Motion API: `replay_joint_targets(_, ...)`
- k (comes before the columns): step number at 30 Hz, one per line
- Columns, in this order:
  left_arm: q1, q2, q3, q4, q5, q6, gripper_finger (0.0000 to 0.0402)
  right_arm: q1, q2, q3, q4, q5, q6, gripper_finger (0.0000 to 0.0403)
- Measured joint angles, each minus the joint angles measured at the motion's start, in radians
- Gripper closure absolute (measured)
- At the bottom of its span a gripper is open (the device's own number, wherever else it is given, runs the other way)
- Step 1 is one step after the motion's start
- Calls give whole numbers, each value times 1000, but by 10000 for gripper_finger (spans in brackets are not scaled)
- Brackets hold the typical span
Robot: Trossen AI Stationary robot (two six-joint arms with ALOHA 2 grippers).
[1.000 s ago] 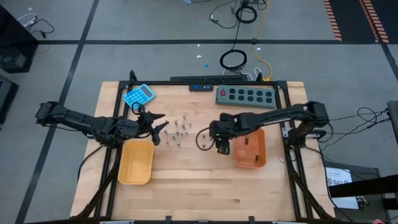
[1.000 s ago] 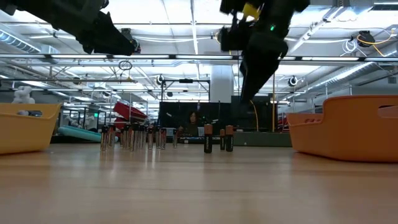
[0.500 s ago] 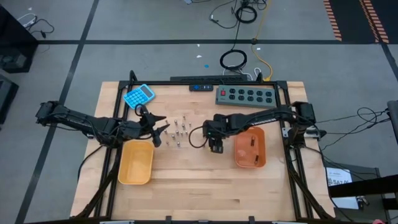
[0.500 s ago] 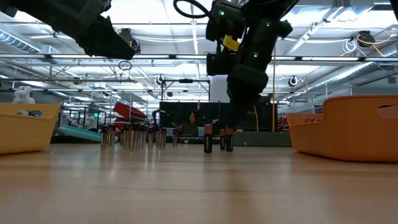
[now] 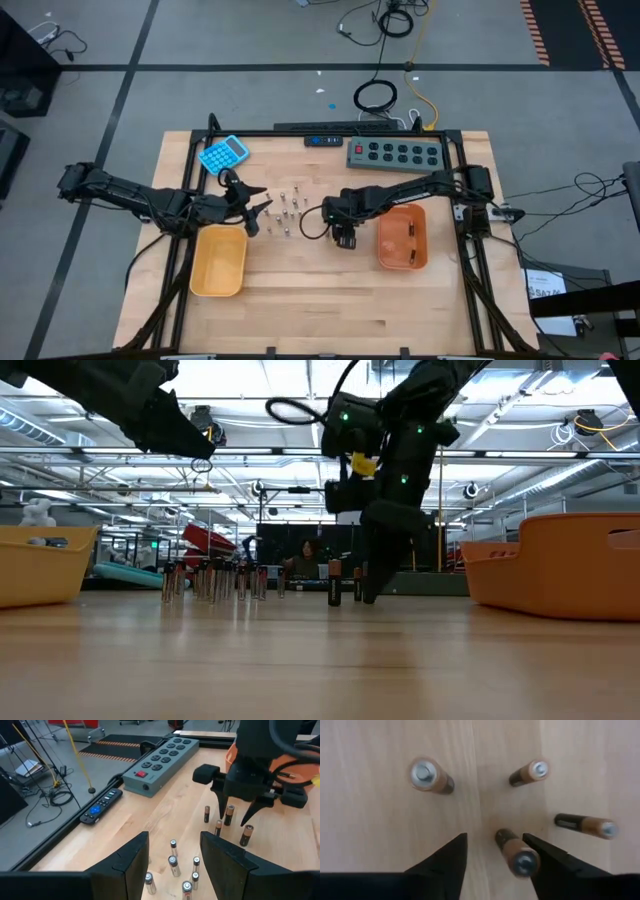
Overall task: Sort batteries
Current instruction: Put the brown battery into the orange bin
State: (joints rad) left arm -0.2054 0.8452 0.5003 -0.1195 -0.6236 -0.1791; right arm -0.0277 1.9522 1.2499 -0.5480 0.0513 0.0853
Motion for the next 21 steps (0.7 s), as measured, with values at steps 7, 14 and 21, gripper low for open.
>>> replay_joint_targets(7, 0, 0, 0, -3, 0, 0, 213, -4, 17, 0, 3, 18, 7, 374)
replay_joint_targets(14, 0, 0, 0, -4, 5, 0, 213, 6, -52, -1, -145, 43, 26, 375)
replay_joint_targets(21, 0, 0, 0, -4, 80, 2, 213, 49, -293, 0, -372, 79, 117, 375)
